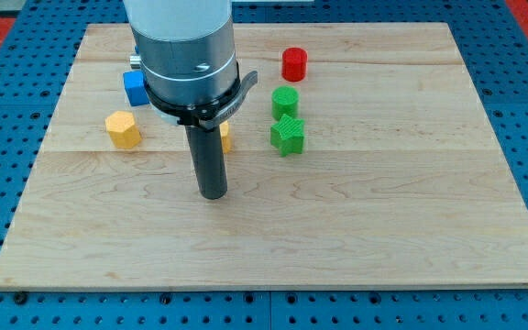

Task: Move the yellow heart upwards slightly

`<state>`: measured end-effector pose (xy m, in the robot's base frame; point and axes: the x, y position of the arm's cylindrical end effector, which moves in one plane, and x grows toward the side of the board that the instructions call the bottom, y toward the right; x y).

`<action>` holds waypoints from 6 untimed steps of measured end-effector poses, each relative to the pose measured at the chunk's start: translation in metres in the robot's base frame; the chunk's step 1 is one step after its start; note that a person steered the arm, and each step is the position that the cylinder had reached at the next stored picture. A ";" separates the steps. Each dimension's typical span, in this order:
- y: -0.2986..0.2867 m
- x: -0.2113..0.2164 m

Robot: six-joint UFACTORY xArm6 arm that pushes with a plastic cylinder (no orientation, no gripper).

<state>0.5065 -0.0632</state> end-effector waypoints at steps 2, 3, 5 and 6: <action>0.001 0.001; 0.000 0.002; 0.007 -0.018; 0.013 -0.056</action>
